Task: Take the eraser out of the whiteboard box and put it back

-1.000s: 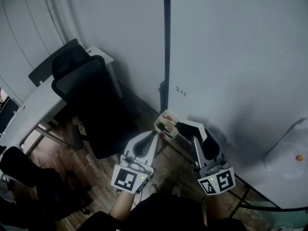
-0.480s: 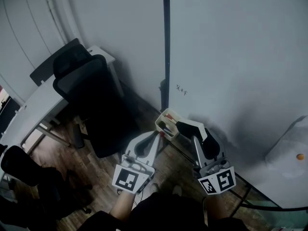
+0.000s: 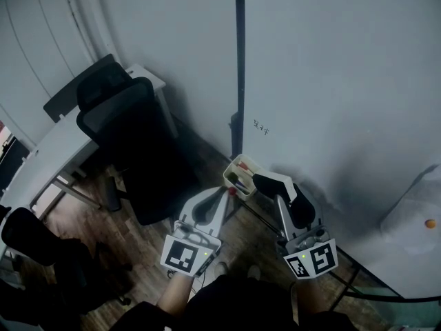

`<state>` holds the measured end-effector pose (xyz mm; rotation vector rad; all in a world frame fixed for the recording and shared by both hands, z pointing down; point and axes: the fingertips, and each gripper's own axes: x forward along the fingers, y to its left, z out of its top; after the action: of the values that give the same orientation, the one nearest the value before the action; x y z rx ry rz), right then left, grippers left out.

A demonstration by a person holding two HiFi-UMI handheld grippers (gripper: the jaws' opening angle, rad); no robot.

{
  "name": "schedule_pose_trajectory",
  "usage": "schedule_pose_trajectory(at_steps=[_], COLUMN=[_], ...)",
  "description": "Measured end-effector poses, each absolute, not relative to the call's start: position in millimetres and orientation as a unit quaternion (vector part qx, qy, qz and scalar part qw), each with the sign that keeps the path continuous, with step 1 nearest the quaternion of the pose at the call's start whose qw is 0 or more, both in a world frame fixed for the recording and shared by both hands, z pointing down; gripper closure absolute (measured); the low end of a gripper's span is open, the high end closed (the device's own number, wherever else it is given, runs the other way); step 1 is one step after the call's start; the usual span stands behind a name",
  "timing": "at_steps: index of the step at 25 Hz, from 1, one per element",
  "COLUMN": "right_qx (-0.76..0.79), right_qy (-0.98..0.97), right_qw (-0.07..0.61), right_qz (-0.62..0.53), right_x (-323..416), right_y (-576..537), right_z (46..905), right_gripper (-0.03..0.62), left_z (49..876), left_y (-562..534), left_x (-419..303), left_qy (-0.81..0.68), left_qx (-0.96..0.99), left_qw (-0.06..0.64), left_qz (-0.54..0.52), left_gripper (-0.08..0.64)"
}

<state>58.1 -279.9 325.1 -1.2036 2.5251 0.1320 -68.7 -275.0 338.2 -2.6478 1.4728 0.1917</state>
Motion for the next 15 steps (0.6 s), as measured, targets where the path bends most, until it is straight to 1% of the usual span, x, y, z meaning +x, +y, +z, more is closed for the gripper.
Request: schedule_pose_trajectory(at_steps=[10, 15], right_qx=[-0.416, -0.423], right_qy=[0.891, 0.89], right_qw=[0.174, 0.161], right_qz=[0.05, 0.051], right_x=[67.5, 71.2], right_y=[-280.9, -291.6], right_z=[318.9, 331.4], right_gripper=[0.463, 0.462], left_z=[343.4, 357.3], left_y=[-281.2, -292.3], left_x=[-58.8, -50.7], left_qy=[0.499, 0.503], left_qx=[-0.863, -0.862], left_qw=[0.046, 0.039], left_qz=[0.058, 0.05], left_gripper=[0.555, 0.555])
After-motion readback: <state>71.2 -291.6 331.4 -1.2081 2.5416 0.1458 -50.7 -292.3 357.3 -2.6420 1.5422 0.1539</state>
